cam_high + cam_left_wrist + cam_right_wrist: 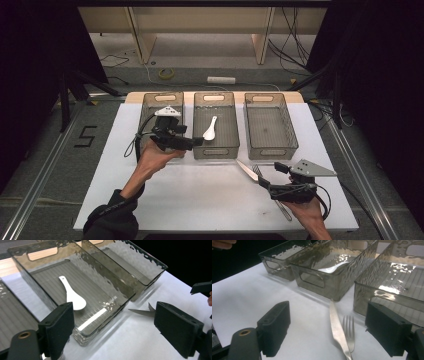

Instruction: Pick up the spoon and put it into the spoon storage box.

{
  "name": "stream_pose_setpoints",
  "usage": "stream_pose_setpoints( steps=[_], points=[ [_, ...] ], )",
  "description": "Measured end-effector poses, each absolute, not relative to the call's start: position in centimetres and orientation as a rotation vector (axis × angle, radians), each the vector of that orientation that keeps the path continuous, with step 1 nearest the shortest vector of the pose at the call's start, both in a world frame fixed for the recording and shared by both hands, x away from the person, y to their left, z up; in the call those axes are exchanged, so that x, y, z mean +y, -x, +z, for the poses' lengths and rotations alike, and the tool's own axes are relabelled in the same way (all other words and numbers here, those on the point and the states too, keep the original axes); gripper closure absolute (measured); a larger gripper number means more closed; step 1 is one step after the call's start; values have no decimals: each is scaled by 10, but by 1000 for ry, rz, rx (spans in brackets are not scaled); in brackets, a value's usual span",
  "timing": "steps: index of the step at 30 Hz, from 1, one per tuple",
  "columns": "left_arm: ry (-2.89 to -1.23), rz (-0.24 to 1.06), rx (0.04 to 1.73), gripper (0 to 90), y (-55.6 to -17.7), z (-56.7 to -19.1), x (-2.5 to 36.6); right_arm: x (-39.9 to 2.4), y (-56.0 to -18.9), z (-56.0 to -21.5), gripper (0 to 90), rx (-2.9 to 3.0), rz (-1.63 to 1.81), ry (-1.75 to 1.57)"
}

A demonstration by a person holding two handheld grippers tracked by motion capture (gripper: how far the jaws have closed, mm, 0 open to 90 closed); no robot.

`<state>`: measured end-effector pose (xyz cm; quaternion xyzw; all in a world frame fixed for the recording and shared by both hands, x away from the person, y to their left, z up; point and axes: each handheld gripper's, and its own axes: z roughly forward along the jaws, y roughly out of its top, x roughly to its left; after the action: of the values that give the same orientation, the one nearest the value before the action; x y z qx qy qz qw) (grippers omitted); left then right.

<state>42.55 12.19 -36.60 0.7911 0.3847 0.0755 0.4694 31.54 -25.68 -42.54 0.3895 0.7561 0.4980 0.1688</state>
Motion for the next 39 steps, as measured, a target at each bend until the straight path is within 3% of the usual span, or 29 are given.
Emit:
stream_pose_setpoints(
  steps=[15, 39],
  points=[
    [-1903, 219, 938, 159, -374, -402, 159, -271, -326, -428, 227, 2213, 1246, -1166],
    [-1831, 278, 961, 158, -336, -408, 191, -268, -345, -442, 253, 2498, 944, -1144]
  ],
)
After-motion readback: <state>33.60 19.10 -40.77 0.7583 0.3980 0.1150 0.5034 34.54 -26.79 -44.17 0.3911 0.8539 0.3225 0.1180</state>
